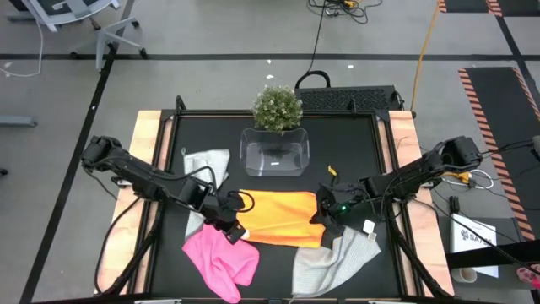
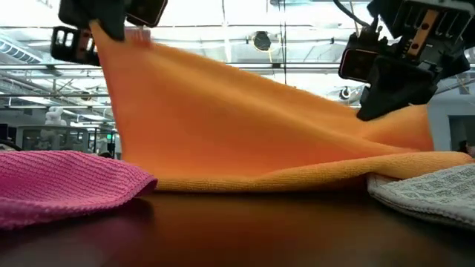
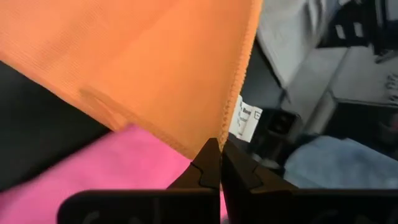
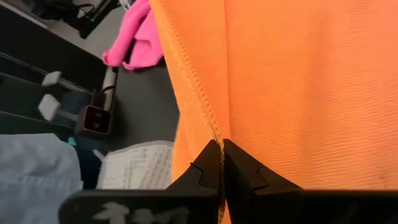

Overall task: Fold microfiber towels
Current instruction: Fold the orange microfiber towel on the table

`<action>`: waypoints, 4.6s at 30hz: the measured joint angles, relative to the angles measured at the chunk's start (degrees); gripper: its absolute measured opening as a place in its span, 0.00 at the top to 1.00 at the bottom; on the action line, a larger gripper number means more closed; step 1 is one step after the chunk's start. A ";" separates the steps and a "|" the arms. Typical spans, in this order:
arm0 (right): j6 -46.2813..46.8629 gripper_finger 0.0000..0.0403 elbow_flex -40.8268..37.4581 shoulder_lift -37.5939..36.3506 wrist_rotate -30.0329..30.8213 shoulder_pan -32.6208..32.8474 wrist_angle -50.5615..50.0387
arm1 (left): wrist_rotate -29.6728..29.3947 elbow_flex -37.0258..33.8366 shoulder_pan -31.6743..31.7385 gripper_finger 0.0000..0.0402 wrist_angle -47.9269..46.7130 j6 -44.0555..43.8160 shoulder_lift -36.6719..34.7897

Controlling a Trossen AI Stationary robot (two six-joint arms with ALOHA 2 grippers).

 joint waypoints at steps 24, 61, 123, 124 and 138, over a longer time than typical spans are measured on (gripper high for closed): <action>-12.30 0.99 -0.04 0.00 2.99 -10.95 -0.57 | -19.13 -0.26 8.48 0.97 -15.43 5.91 0.00; -12.47 0.99 1.22 -7.60 -1.01 -10.25 -7.86 | -9.84 -5.64 7.53 0.78 4.46 23.60 6.71; -5.79 1.00 8.31 11.66 10.42 -6.56 -10.02 | -6.23 -5.91 8.51 0.78 13.18 21.83 15.82; -5.83 1.00 8.31 12.33 10.40 -6.64 -10.14 | -6.23 -5.91 8.51 0.78 13.16 21.81 15.82; -13.19 1.00 8.37 13.22 9.99 -10.55 -11.83 | -4.66 -5.91 8.38 0.78 12.74 20.39 15.82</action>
